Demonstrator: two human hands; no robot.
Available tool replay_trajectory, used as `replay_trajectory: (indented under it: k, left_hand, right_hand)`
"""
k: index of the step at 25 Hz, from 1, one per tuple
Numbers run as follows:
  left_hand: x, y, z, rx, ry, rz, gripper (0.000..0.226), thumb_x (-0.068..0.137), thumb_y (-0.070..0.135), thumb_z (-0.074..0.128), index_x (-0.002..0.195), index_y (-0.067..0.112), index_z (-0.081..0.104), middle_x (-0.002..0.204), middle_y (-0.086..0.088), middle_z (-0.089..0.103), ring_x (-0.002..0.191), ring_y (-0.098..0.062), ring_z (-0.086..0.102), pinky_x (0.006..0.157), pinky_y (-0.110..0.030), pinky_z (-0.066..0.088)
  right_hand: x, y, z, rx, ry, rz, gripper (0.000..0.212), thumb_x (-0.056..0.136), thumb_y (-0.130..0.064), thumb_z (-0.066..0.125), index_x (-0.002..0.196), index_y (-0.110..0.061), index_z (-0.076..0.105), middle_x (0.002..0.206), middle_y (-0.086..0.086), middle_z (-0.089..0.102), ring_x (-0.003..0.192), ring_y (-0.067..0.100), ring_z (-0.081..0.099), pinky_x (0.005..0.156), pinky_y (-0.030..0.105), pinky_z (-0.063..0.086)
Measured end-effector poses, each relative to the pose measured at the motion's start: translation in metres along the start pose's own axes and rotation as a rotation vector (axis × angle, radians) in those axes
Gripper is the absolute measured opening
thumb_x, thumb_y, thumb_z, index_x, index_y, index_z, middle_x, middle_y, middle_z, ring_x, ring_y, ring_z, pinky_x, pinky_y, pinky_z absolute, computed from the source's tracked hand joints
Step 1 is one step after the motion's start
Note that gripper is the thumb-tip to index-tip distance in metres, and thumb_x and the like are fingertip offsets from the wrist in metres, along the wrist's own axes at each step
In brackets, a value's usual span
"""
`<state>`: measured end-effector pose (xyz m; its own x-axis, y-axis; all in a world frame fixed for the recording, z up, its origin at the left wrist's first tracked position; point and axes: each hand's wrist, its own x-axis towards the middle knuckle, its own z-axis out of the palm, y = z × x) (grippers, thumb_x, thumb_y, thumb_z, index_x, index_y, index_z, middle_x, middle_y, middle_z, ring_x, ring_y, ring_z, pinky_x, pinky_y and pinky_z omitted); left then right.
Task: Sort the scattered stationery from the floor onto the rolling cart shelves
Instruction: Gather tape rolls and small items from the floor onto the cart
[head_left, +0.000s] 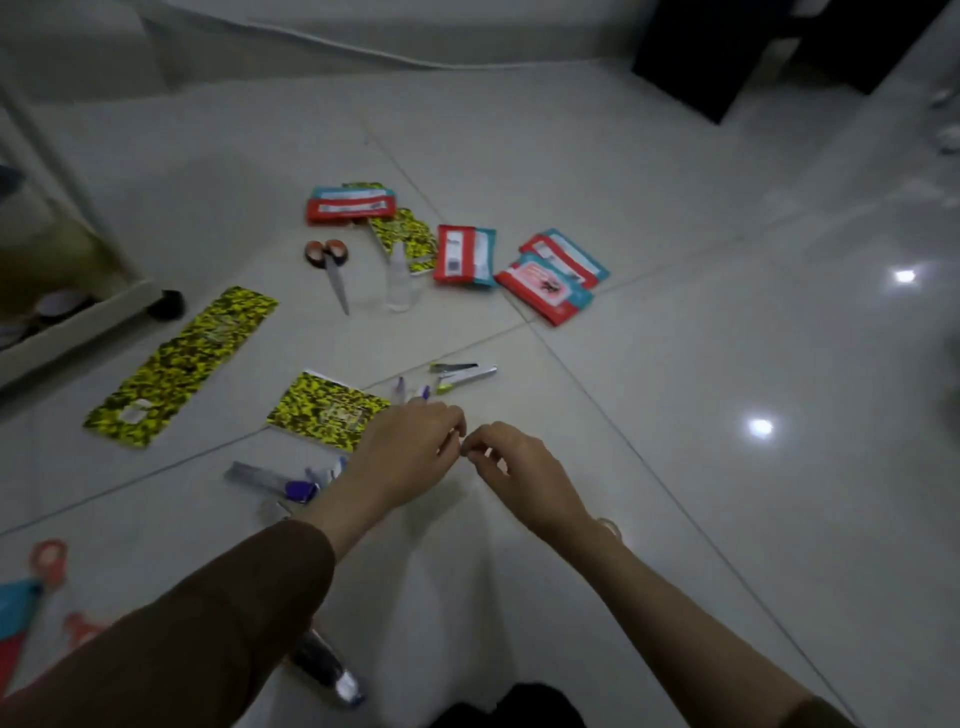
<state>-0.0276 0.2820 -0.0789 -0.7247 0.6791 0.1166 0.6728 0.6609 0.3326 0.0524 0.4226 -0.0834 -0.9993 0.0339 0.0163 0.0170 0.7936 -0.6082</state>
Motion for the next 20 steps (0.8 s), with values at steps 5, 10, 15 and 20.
replay_trajectory:
  k: [5, 10, 15, 20]
  left_hand:
    - [0.009, 0.041, 0.039, 0.119, -0.283, 0.132, 0.028, 0.095, 0.027, 0.034, 0.117, 0.02, 0.05, 0.118, 0.0, 0.056, 0.107, -0.021, 0.049, 0.081, -0.033, 0.038]
    - [0.008, 0.038, 0.05, 0.181, -0.372, 0.118, 0.028, 0.095, 0.025, 0.034, 0.118, 0.02, 0.05, 0.12, 0.0, 0.054, 0.109, -0.022, 0.049, 0.08, -0.031, 0.038]
    - [-0.001, 0.014, 0.042, 0.083, -0.343, 0.005, 0.026, 0.095, 0.026, 0.035, 0.114, 0.023, 0.053, 0.114, 0.002, 0.058, 0.105, -0.018, 0.052, 0.075, -0.03, 0.038]
    - [-0.015, -0.019, 0.014, -0.725, -0.222, -0.381, 0.02, 0.095, 0.03, 0.048, 0.104, 0.017, 0.059, 0.09, -0.002, 0.066, 0.078, -0.015, 0.062, 0.061, -0.021, 0.047]
  right_hand:
    - [-0.062, 0.056, -0.014, -0.226, 0.107, 0.119, 0.018, 0.092, -0.025, 0.053, 0.107, -0.019, 0.06, 0.112, -0.004, 0.055, 0.1, 0.016, 0.048, 0.073, 0.024, 0.043]
    - [-0.098, 0.092, -0.012, -0.281, -0.01, 0.368, 0.042, 0.084, -0.024, 0.058, 0.124, -0.024, 0.049, 0.127, -0.001, 0.043, 0.115, 0.023, 0.041, 0.084, 0.031, 0.044]
    - [-0.064, 0.069, 0.0, -0.005, -0.049, 0.263, 0.031, 0.086, -0.011, 0.057, 0.117, -0.012, 0.054, 0.114, 0.008, 0.052, 0.105, 0.026, 0.05, 0.087, 0.027, 0.04]
    - [0.012, -0.011, 0.017, 0.236, -0.072, -0.071, 0.038, 0.082, -0.008, 0.065, 0.117, -0.009, 0.049, 0.113, 0.008, 0.055, 0.104, 0.02, 0.053, 0.087, 0.027, 0.044]
